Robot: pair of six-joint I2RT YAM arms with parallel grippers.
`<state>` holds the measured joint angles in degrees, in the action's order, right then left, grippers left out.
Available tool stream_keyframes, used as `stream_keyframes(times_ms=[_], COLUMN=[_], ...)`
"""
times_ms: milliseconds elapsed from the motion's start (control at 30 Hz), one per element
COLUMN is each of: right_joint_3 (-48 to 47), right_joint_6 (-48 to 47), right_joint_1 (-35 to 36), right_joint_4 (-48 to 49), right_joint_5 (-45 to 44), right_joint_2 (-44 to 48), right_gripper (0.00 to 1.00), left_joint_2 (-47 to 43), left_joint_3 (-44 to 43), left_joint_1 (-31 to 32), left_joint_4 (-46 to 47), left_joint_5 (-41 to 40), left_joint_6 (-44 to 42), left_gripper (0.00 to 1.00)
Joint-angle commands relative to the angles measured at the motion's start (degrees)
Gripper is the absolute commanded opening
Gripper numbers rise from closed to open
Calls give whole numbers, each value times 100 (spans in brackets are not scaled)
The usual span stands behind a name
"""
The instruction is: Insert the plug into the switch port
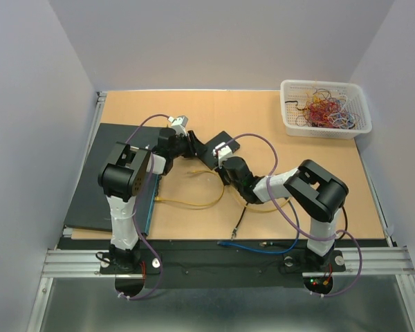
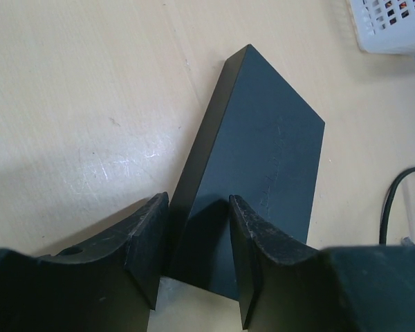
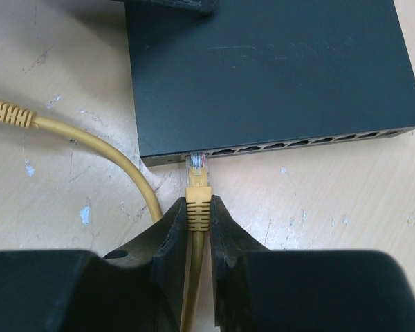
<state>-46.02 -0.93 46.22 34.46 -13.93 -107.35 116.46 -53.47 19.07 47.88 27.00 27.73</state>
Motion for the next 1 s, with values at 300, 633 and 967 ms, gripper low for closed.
stream_keyframes(times_ms=[300,633,967], right_joint_3=[-460,-899,-708], right_joint_6=[-373,-153,66], right_joint_1=[-7,-122,-122], right_joint_4=[887,677,123], right_joint_5=[857,927,946], right_joint_2=[-514,-945,-797], right_gripper=[1,0,30], left_joint_2=[-10,25,-176], left_joint_3=[-14,451,549], left_joint_1=[711,1388,775], left_joint_4=[-973,-745,-771], left_joint_5=[939,789,736], left_joint_6=[-548,-225,163], left_gripper=[48,47,47])
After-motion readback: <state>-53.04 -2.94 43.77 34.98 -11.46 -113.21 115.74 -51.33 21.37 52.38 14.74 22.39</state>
